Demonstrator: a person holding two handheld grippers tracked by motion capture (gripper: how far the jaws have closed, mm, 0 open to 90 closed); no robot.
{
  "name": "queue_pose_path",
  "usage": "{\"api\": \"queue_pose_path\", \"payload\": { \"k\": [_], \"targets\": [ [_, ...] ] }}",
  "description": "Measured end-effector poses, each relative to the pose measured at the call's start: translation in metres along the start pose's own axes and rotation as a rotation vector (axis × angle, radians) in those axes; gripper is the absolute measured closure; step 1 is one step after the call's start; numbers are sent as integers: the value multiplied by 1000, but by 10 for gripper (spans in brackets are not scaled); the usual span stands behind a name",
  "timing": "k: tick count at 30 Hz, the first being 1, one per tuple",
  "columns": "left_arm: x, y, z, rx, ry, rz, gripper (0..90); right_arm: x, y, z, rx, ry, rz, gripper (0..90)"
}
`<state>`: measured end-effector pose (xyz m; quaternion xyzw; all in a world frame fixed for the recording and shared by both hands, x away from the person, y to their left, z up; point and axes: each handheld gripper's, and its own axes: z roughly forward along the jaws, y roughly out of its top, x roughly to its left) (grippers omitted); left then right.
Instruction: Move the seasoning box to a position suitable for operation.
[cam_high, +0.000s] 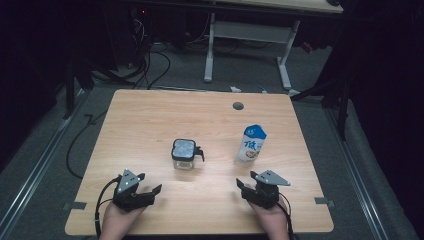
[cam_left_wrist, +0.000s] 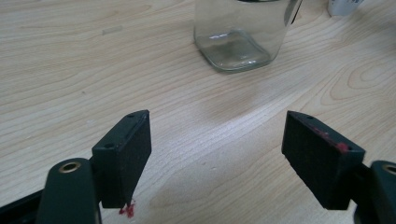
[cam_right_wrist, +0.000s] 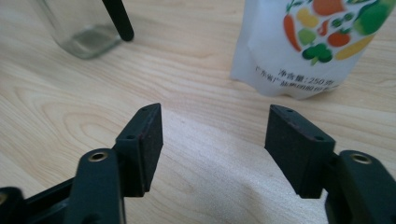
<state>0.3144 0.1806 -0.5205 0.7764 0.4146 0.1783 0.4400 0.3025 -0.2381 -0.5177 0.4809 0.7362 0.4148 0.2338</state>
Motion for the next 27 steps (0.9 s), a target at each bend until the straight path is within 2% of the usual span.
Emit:
{"api": "queue_pose_path", "payload": {
  "k": [2,4,8,12,13,15,17,22,23,26,27],
  "targets": [
    [0,-1,-4,-9,19,12,249,-2,0,-6,-31,9,18,396],
    [1,-3,-5,-15,16,10,258,-2,0,-8,-35,1,4,396],
    [3,-6,-4,-15,11,16,279,-1,-1,-7,-23,8,18,395],
    [4,-5,-4,-26,6,20,296,4,-3,-6,-24,-13,-7,394],
    [5,-6,-4,-26,8,21,299,4,-3,-6,-24,-3,-9,394],
    [6,-6,-4,-20,13,7,315,6,-3,-5,-18,11,-2,392],
    [7,-5,-5,-14,17,5,321,7,-3,-4,-15,10,-22,386],
    [6,-5,-4,-25,23,-9,355,8,-3,-4,-16,22,-21,387],
    [6,-5,-4,-22,41,-8,355,9,-3,-4,-17,23,-23,388],
    [5,-3,-2,-27,50,-19,444,9,-3,-3,-15,33,-14,400],
    [5,-1,0,-32,45,-26,444,9,-3,-3,-15,34,-16,402]
  ]
}}
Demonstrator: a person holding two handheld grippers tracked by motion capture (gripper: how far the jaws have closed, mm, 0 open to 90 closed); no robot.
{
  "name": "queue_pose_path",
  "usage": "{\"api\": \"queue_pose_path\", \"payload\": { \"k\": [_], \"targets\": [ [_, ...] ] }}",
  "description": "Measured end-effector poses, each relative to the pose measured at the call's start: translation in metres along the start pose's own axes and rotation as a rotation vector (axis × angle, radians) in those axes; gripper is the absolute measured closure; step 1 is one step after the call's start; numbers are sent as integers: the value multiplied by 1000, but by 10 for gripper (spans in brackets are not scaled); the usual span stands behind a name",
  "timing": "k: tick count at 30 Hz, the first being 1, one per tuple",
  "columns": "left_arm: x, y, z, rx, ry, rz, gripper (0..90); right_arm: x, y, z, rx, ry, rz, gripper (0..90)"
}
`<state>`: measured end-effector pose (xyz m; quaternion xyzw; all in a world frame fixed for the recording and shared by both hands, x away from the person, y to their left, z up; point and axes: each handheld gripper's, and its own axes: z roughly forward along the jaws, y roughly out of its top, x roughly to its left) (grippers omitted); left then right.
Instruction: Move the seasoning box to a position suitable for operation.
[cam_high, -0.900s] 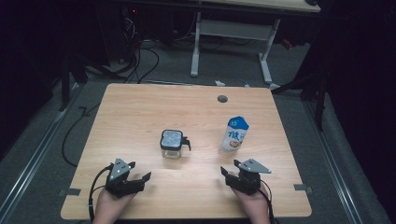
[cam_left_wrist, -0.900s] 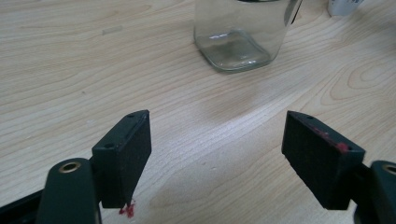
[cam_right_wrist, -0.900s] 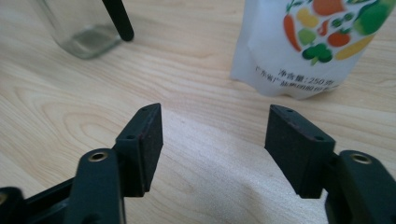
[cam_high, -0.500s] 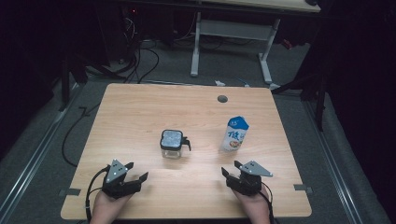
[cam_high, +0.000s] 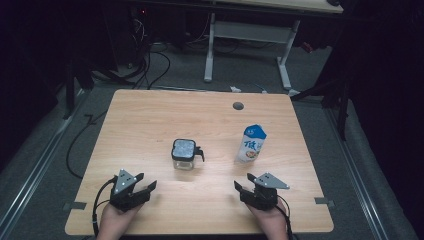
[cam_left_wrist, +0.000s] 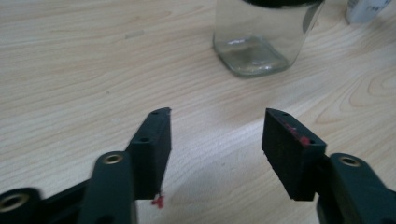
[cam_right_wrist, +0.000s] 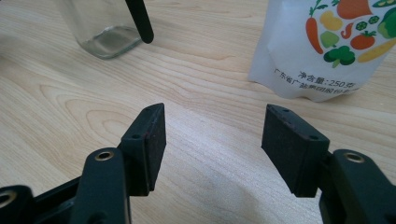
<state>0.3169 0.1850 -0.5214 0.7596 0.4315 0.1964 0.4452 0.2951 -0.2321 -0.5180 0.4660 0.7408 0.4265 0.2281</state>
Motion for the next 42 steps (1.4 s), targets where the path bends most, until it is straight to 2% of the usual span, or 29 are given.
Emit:
{"api": "queue_pose_path", "payload": {
  "k": [2,7,11,13,14,15,17,19,24,28,32,36,42],
  "targets": [
    [0,5,5,6,-7,-2,503,1,1,-1,-2,4,-1,415],
    [2,17,19,-15,33,17,672,1,1,-1,-9,12,-13,441],
    [9,43,45,-1,60,26,844,3,0,0,-8,26,-33,457],
    [11,54,58,-7,76,34,896,3,0,0,-7,29,-40,460],
    [14,60,64,-15,63,18,900,3,1,0,-9,31,-41,460],
    [16,65,71,-20,71,12,900,3,1,0,-11,30,-37,457],
    [19,75,83,-19,73,33,900,2,1,0,-13,29,-33,450],
    [21,83,95,-8,74,33,900,2,1,-1,-14,29,-32,448],
    [19,88,111,-10,48,8,900,1,1,-1,-19,27,-30,446],
    [12,89,113,-27,27,28,900,2,1,-1,-19,25,-29,446],
    [16,95,117,-27,0,49,900,4,1,-1,-18,23,-34,443],
    [19,98,122,-27,-12,17,900,7,2,-2,-22,21,-46,443],
    [12,96,122,-39,-32,22,900,8,2,2,-10,22,-52,439]
  ]
}}
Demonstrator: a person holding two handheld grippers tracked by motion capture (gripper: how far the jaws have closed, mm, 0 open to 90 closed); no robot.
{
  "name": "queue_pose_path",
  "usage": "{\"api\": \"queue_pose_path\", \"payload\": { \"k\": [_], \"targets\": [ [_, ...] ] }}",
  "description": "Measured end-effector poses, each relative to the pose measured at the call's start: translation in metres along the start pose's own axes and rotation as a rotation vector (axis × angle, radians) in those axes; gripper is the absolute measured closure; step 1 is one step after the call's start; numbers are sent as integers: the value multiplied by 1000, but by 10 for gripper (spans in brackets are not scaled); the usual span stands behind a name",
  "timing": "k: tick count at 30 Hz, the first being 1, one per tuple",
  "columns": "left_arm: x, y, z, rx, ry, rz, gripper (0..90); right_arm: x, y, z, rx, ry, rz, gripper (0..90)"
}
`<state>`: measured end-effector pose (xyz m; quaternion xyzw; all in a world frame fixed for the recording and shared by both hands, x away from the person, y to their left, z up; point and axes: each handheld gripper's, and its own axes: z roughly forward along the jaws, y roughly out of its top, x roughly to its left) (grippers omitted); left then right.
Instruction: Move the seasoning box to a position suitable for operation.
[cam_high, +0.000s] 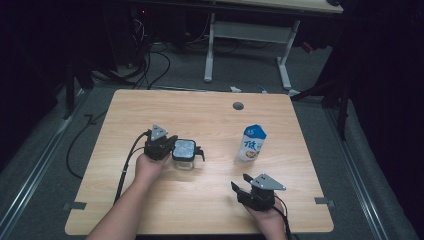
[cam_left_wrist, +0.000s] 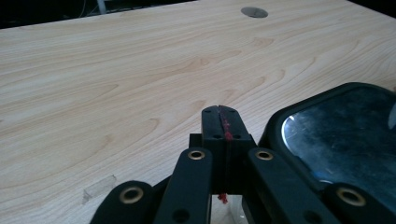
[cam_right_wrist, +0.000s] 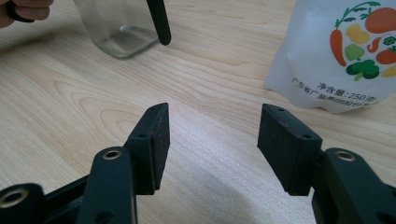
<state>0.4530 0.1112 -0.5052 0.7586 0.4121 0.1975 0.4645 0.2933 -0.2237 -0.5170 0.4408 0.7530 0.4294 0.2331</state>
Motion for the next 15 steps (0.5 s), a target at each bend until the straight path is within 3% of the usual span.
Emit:
{"api": "queue_pose_path", "payload": {
  "k": [15],
  "targets": [
    [-22,-19,-37,-43,-31,-5,900,0,1,-3,-11,0,7,438]
  ]
}}
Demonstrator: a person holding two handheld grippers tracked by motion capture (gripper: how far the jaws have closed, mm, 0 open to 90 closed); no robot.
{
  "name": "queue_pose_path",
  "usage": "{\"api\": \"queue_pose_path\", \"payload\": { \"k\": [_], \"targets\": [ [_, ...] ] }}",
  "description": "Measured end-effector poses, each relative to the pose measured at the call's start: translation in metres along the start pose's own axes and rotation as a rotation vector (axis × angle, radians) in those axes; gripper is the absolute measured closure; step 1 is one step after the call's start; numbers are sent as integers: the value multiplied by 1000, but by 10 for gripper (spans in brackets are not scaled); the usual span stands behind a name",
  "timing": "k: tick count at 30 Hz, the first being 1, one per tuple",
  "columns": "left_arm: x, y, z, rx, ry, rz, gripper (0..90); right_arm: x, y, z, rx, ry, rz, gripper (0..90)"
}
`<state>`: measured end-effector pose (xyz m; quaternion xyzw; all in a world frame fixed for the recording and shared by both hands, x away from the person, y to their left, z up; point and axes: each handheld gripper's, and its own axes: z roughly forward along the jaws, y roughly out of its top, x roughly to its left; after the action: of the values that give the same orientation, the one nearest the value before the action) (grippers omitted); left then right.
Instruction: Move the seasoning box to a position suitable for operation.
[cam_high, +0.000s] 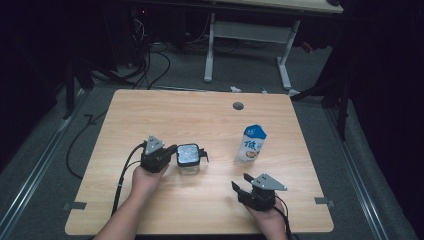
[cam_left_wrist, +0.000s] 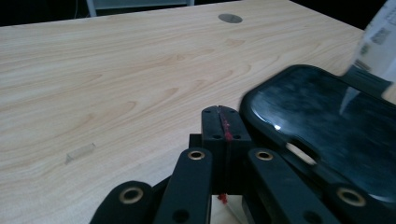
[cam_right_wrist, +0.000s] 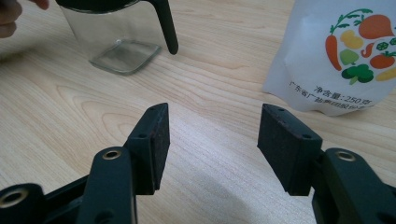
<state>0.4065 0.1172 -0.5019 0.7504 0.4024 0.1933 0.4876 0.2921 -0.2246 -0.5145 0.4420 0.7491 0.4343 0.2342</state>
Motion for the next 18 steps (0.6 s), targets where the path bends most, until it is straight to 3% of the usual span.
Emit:
{"api": "queue_pose_path", "payload": {
  "k": [11,14,18],
  "targets": [
    [-27,-5,-20,-40,-59,18,900,0,1,-2,-1,-4,-4,435],
    [-27,-7,-19,-30,-36,14,900,0,2,-2,-1,-5,-6,447],
    [-20,-14,-24,-5,-15,-22,900,4,1,0,1,20,-10,572]
  ]
}}
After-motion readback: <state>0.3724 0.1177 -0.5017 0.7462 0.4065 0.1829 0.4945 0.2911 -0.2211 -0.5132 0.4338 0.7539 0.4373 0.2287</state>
